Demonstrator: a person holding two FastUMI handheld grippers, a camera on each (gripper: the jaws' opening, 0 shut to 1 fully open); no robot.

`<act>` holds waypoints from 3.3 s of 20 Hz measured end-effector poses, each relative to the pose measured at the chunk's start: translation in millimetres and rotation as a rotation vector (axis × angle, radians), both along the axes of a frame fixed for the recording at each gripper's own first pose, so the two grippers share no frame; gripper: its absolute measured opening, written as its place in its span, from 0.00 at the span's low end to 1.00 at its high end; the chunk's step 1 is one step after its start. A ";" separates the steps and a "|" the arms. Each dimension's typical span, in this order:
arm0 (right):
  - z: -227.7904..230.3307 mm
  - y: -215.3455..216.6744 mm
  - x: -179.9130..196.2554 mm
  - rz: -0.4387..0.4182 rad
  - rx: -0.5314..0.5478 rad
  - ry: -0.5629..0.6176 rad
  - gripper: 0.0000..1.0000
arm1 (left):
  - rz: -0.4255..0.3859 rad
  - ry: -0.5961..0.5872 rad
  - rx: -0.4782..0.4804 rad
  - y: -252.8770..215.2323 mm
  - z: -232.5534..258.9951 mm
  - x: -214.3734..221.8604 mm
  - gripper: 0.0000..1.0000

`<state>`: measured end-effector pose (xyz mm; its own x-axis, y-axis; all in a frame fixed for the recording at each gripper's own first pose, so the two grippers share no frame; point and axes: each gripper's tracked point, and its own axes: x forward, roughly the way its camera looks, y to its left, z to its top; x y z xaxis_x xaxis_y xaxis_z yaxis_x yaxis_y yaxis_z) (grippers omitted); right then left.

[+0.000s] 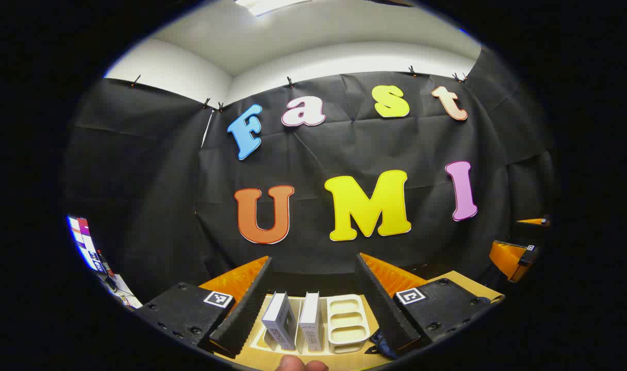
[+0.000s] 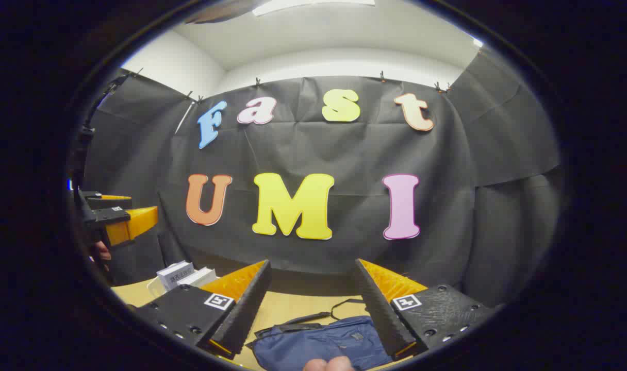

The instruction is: Open the schoolbag, grab two books from the bookshelf and put them into the schoolbag.

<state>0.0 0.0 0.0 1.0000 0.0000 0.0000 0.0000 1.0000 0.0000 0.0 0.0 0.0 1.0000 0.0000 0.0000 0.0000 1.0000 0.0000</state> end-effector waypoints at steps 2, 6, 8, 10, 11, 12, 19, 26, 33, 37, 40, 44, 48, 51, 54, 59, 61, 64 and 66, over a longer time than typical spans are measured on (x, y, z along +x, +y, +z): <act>1.0 7.8 -9.4 -0.020 -0.004 0.003 0.96 | -0.010 -0.003 -0.001 6.7 -1.1 -1.7 0.99; -1.6 20.7 -22.9 -0.045 -0.011 0.007 0.96 | -0.034 0.006 -0.012 14.9 -7.5 -7.1 0.98; -3.6 26.9 -28.6 -0.048 -0.006 0.015 0.96 | -0.047 0.013 -0.011 15.2 -10.4 -9.2 0.99; -4.9 31.7 -31.3 -0.049 -0.002 0.020 0.95 | -0.056 0.007 -0.003 15.8 -9.0 -11.0 0.98; -6.7 31.9 -33.3 -0.053 -0.001 0.026 0.95 | -0.059 0.007 -0.001 16.3 -9.3 -11.2 0.98; -7.3 32.4 -34.4 -0.056 0.002 0.029 0.96 | -0.063 0.009 -0.003 16.9 -10.7 -11.6 0.98; -15.0 35.8 -40.1 -0.050 -0.016 0.048 0.96 | -0.065 0.013 -0.014 16.6 -13.3 -18.2 0.99; -87.9 52.8 -47.5 0.016 -0.068 0.198 0.96 | -0.036 0.036 -0.030 19.3 -19.2 -31.5 0.98; -228.2 90.6 -53.4 0.072 -0.129 0.448 0.96 | -0.001 0.054 -0.005 40.1 -26.8 -44.6 0.98; -309.5 98.8 -49.2 0.057 -0.180 0.602 0.96 | 0.014 0.070 -0.006 55.1 -32.0 -49.0 0.99; -353.8 97.8 -49.3 0.045 -0.246 0.688 0.96 | 0.035 0.082 -0.001 69.0 -34.8 -51.2 0.99; -382.2 87.3 -39.1 -0.010 -0.323 0.723 0.96 | 0.059 0.093 0.016 83.9 -39.7 -54.0 0.98; -378.4 70.2 -26.6 -0.082 -0.363 0.707 0.96 | 0.085 0.104 0.010 94.2 -42.4 -56.2 0.99; -362.3 56.7 -15.3 -0.127 -0.436 0.641 0.93 | 0.089 0.108 0.001 94.1 -43.6 -55.2 0.99; -373.8 51.0 -16.3 -0.144 -0.453 0.678 0.92 | 0.088 0.107 0.012 94.2 -42.6 -54.9 0.99; -369.8 46.9 -13.3 -0.183 -0.545 0.674 0.93 | 0.087 0.115 0.030 92.9 -44.8 -55.0 0.99; -358.5 37.8 -8.3 -0.220 -0.635 0.639 0.89 | 0.084 0.120 0.035 91.1 -44.2 -54.8 0.99; -350.6 14.1 -0.3 -0.299 -0.702 0.607 0.84 | 0.075 0.125 0.028 86.5 -45.0 -54.9 0.99; -362.5 4.5 -0.4 -0.318 -0.642 0.652 0.82 | 0.073 0.124 0.031 84.9 -44.3 -54.0 0.99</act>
